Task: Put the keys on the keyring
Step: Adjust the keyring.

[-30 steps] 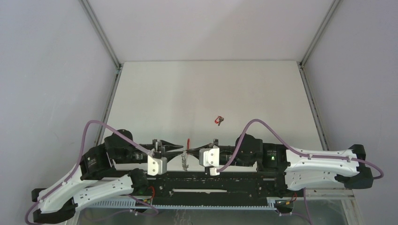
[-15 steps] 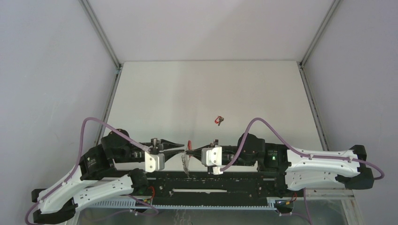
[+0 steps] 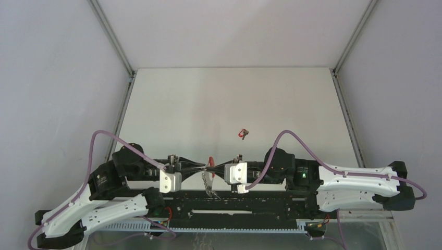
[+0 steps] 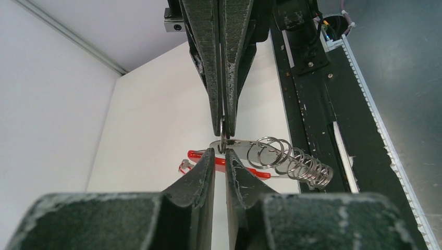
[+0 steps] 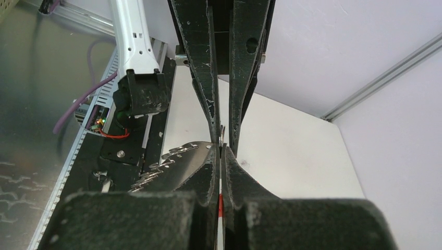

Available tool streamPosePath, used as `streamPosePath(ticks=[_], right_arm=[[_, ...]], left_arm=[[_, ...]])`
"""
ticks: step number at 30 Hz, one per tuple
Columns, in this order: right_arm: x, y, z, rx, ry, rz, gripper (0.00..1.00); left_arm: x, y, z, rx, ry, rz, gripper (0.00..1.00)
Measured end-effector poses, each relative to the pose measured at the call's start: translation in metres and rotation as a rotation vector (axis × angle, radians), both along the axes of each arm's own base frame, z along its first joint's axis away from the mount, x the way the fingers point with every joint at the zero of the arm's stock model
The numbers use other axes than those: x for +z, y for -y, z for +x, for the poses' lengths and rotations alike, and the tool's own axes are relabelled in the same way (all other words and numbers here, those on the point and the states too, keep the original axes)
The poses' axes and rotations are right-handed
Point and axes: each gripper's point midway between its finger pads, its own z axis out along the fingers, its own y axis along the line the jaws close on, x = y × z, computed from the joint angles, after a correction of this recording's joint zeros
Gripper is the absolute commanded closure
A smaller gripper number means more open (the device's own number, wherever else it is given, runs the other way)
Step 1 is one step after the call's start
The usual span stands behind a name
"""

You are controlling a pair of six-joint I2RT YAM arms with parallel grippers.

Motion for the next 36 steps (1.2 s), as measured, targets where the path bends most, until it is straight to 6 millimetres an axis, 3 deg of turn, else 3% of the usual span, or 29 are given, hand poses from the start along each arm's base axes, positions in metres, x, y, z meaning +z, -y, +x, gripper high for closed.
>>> streamPosePath(ticks=[4, 7, 10, 12, 16, 24, 26, 28, 34, 36], right_arm=[[0.0, -0.0001, -0.0006, 0.003, 0.0, 0.0, 1.0], [0.0006, -0.0002, -0.0007, 0.004, 0.0, 0.002, 1.0], [0.0004, -0.0004, -0.0012, 0.007, 0.0, 0.002, 1.0], [0.0005, -0.0004, -0.0013, 0.008, 0.0, 0.002, 1.0], [0.0008, -0.0004, -0.0011, 0.007, 0.001, 0.003, 1.0], [0.0013, -0.0009, -0.0009, 0.006, 0.001, 0.006, 1.0], [0.0014, -0.0011, -0.0011, 0.008, 0.0, 0.006, 1.0], [0.0015, -0.0011, -0.0011, 0.008, 0.0, 0.007, 1.0], [0.0026, -0.0012, -0.0002, 0.005, 0.001, 0.011, 0.99], [0.0029, -0.0012, 0.0006, 0.003, 0.001, 0.013, 0.88]], left_arm=[[0.0002, 0.0002, -0.0005, -0.003, 0.0, -0.001, 0.89], [0.001, 0.0004, -0.0002, -0.002, 0.002, -0.004, 0.75], [0.0024, 0.0007, 0.0, -0.003, 0.006, -0.009, 0.74], [0.0029, 0.0009, 0.0001, -0.002, 0.007, -0.011, 0.78], [0.0029, 0.0009, -0.0002, -0.005, 0.009, -0.01, 0.94], [0.0047, 0.002, -0.0028, -0.021, 0.008, -0.018, 0.82], [0.005, 0.0022, -0.0031, -0.022, 0.007, -0.02, 0.87], [0.005, 0.0022, -0.0034, -0.024, 0.006, -0.02, 0.99], [0.0049, 0.0021, -0.0037, -0.028, 0.011, -0.019, 1.0], [0.0053, 0.0019, -0.0032, -0.028, 0.021, -0.019, 1.0]])
